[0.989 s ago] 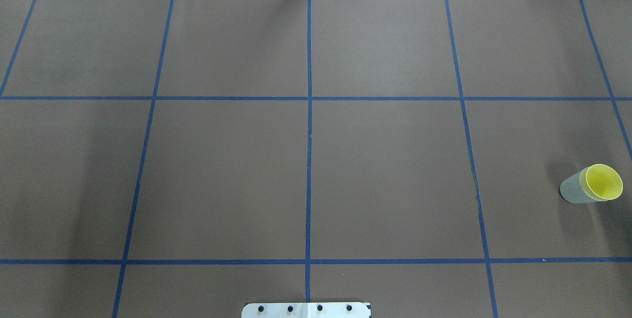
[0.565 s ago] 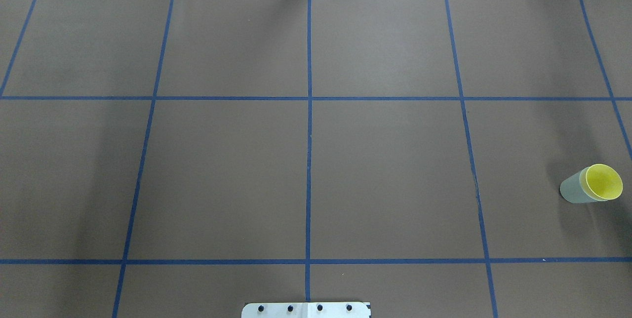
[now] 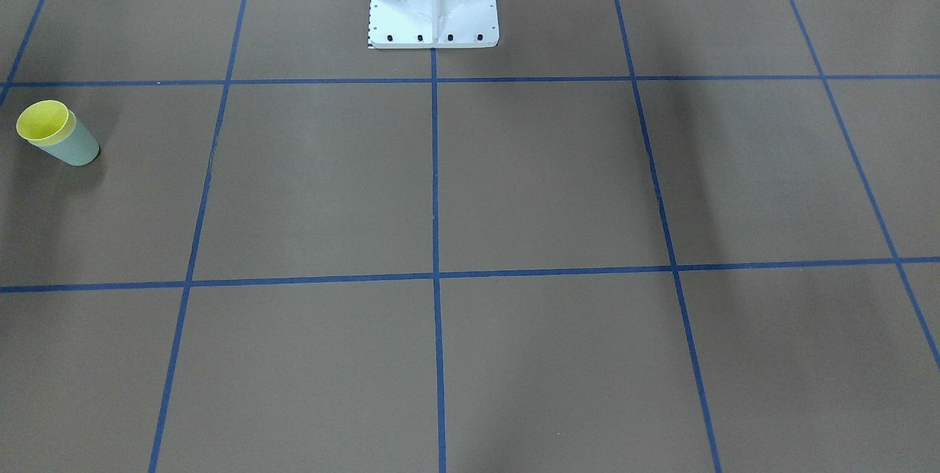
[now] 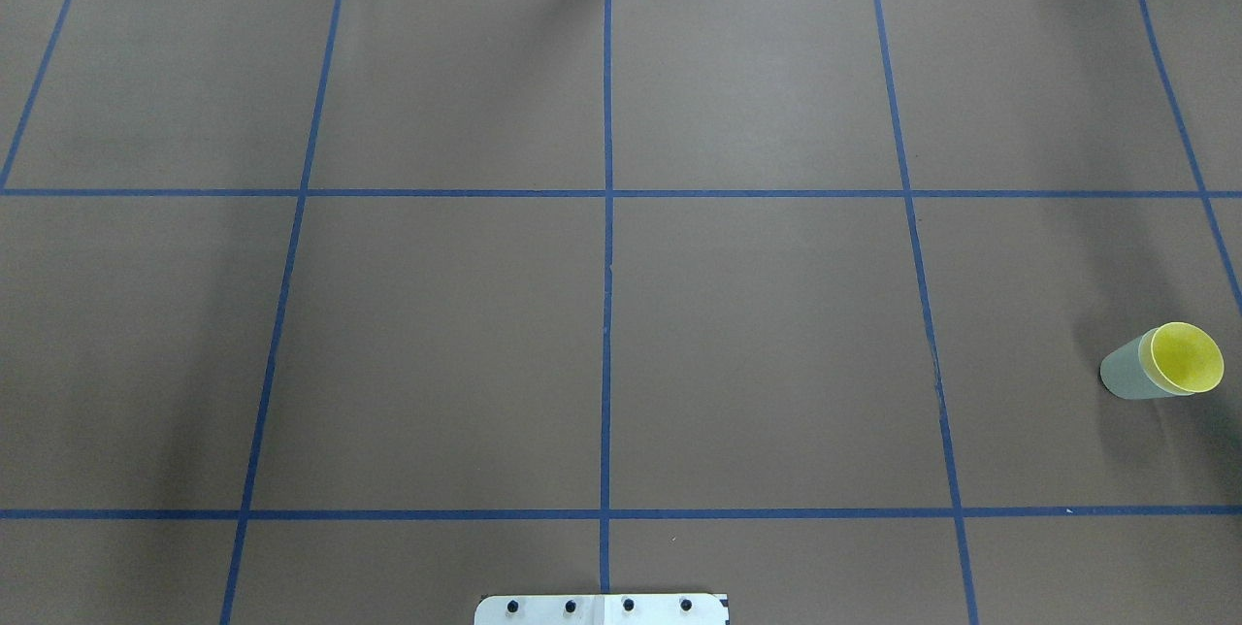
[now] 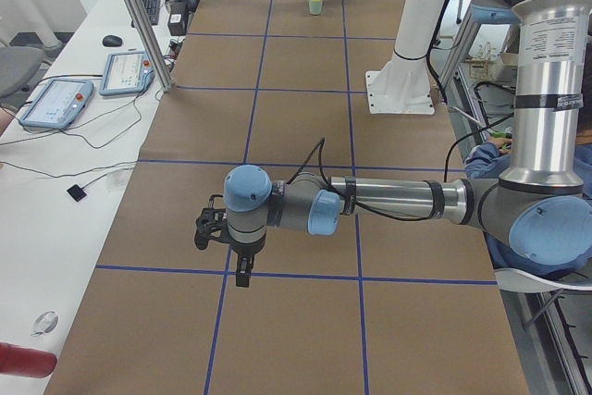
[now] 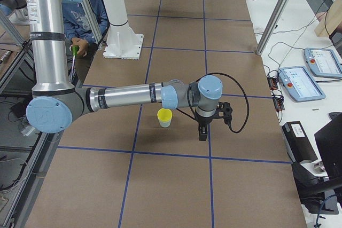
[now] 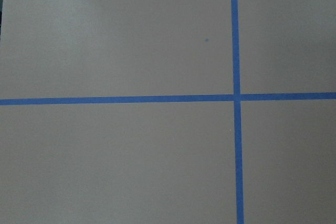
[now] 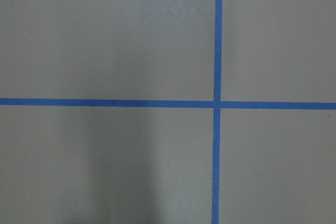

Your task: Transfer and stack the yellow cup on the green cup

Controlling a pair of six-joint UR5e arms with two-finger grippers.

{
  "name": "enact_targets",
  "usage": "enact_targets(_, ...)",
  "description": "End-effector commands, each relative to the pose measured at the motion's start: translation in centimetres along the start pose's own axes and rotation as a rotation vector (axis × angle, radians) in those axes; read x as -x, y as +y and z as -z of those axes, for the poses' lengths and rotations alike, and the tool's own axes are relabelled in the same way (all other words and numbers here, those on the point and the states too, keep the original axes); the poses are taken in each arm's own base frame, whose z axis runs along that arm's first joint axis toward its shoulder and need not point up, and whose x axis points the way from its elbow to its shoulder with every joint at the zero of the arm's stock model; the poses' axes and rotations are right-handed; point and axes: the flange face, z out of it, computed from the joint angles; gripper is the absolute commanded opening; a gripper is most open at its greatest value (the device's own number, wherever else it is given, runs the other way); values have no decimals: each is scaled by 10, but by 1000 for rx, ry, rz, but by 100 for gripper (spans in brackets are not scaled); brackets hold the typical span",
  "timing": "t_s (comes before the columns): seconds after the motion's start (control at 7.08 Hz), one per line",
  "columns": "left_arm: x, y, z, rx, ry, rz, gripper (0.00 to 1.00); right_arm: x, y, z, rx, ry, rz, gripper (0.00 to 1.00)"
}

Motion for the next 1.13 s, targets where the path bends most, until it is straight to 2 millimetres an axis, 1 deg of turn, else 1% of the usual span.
enact_targets(0.0,-5,-1,1,-2,19,-5,100,2,-1,1,-1,-5,3,100)
enact_targets(0.14,-6,-1,2,-4,22,-8,100,0,3,0,1,-6,1,100)
enact_targets(0.99,-9,-3,4,-13,23,-30,100,0,5,-2,2,-24,0,100)
